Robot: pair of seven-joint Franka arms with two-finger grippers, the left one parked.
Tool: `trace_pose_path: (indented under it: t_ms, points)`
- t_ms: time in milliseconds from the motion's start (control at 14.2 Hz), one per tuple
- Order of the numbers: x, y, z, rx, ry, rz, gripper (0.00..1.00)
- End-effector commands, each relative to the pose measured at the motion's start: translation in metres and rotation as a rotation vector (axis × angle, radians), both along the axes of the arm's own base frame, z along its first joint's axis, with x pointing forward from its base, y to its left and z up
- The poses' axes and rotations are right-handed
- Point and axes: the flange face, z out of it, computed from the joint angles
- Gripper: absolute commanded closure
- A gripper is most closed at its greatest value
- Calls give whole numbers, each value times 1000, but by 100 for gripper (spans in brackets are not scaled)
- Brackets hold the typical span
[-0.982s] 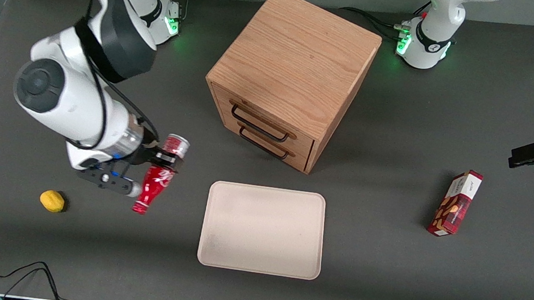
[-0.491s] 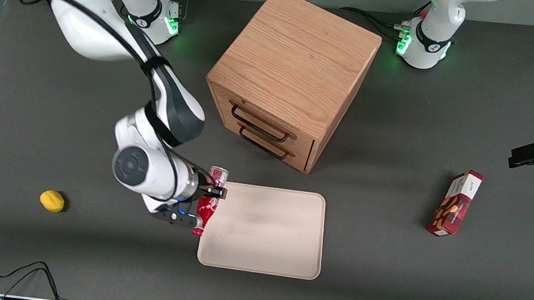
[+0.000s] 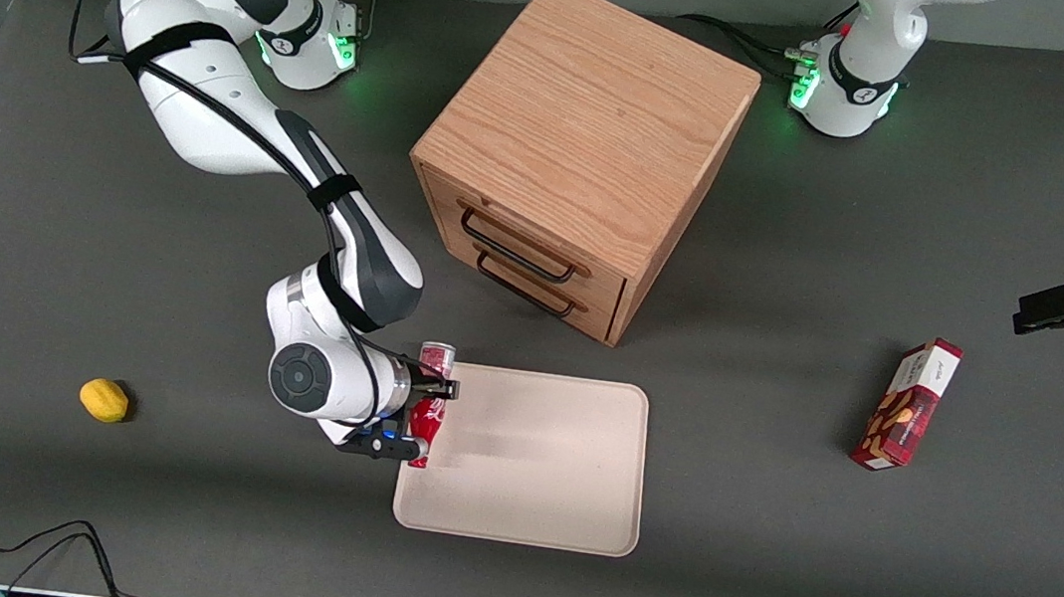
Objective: Place coke bottle on tray
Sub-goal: 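Lower the bottle onto the cream tray with the right gripper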
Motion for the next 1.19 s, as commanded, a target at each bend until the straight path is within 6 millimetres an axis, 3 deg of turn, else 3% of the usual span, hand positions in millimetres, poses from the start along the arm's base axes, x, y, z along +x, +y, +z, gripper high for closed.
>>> trace_pose_path:
  t_ms: [0, 140, 702, 772, 842, 1123]
  points:
    - [6, 3, -4, -8, -41, 33, 100]
    - [4, 11, -16, -10, -61, 40, 100]
    - [6, 10, -21, -10, -66, 25, 100]
    - [6, 10, -21, -11, -65, 22, 85]
    - [5, 9, -22, -15, -64, 18, 1]
    - [5, 10, -22, -15, -64, 17, 0]
